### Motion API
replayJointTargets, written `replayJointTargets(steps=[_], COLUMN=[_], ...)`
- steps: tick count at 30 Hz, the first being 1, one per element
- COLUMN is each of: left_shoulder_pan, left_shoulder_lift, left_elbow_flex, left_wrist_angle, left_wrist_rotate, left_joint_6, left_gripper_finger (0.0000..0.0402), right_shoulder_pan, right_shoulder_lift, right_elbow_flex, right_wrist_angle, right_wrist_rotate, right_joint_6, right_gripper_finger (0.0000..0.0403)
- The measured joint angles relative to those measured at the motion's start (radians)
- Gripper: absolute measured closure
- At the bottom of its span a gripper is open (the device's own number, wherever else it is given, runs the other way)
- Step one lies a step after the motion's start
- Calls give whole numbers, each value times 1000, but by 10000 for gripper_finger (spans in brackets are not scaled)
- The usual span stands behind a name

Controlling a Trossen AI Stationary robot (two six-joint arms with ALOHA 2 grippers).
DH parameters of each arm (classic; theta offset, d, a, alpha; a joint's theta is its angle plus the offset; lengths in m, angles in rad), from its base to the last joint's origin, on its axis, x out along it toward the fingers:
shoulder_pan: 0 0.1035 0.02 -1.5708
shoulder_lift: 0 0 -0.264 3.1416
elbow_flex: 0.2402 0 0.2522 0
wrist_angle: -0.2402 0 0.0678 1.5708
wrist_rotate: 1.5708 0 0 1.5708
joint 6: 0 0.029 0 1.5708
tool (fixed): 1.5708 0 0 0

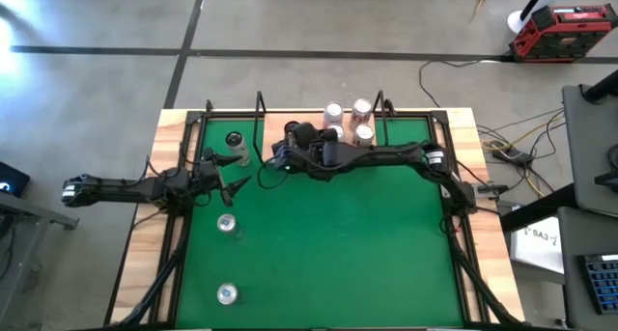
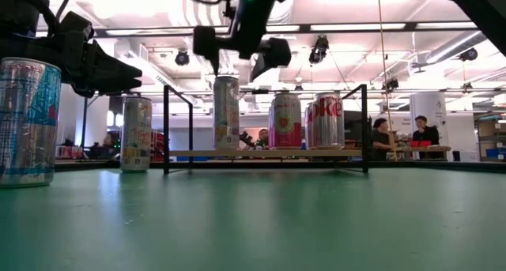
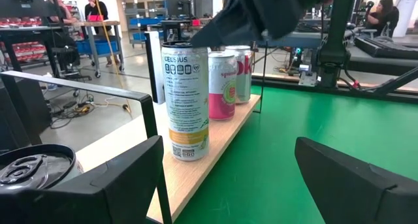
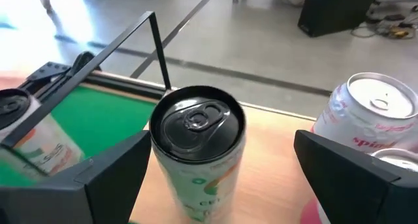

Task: Place canned beverage on shelf
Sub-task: Put the right black and white soda can on the shelf

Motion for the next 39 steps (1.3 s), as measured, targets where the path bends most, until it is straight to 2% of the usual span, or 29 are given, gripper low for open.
replayJointTargets(steps=[6,18,27,30,36,39], left_shoulder_pan=[0,0,0,0,0,0], left_shoulder_lift=[1,3,3,3,3,3], left_elbow_flex=[0,0,0,0,0,0], left_wrist_angle=[0,0,0,0,0,0], left_wrist_rotate=[0,0,0,0,0,0], left_joint_6=[0,0,0,0,0,0], left_gripper_finger=[70,70,70,70,70,70], right_shoulder_pan=[-27,-82,-105,-115,-142,-160], right_shoulder_lift=[-70,-171,-170,-170,-170,-170], right_elbow_flex=[0,0,30,32,36,42], right_wrist_angle=[-53,-222,-207,-159,-146,-146], right_wrist_rotate=[-111,-482,-518,-541,-721,-768], right_joint_6=[-39,-80,-148,-245,-630,-750], right_gripper_finger=[34,34,34,34,34,34])
